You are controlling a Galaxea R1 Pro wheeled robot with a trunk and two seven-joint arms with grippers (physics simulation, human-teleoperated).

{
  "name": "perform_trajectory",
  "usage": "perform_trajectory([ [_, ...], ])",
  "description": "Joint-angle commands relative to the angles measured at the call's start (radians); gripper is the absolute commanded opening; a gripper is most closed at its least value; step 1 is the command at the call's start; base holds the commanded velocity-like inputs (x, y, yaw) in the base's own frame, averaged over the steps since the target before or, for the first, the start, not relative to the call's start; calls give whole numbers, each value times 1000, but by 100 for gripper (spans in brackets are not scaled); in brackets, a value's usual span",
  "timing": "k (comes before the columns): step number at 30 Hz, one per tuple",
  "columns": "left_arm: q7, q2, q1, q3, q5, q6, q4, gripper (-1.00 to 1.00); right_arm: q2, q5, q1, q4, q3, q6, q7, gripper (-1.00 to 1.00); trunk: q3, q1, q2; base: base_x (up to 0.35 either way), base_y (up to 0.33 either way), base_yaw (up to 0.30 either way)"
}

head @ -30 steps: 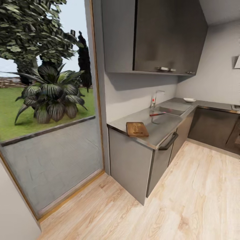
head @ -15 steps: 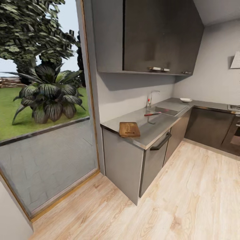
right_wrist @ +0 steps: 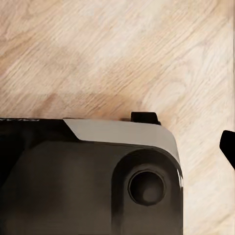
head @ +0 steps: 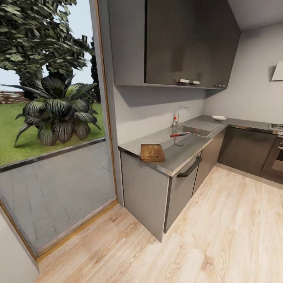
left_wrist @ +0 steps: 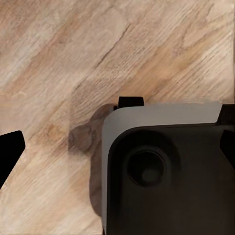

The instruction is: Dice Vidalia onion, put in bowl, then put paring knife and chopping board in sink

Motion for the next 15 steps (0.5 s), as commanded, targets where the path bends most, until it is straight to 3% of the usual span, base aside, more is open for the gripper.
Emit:
perform_trajectory([
  [1,1,1,0,1,0,-2,-27,100,0,0,0,-23,0,-4,-1,100,-1,0,0,0,0,0],
  [9,1,4,0,1,-1,-4,-232,100,-21,1,-1,-276,-1,-3,-37,100,-1,0,0,0,0,0],
  [15,0,5,0,1,-1,-9,-330,100,-30,0,-1,-426,-3,-5,-69,100,-1,0,0,0,0,0],
])
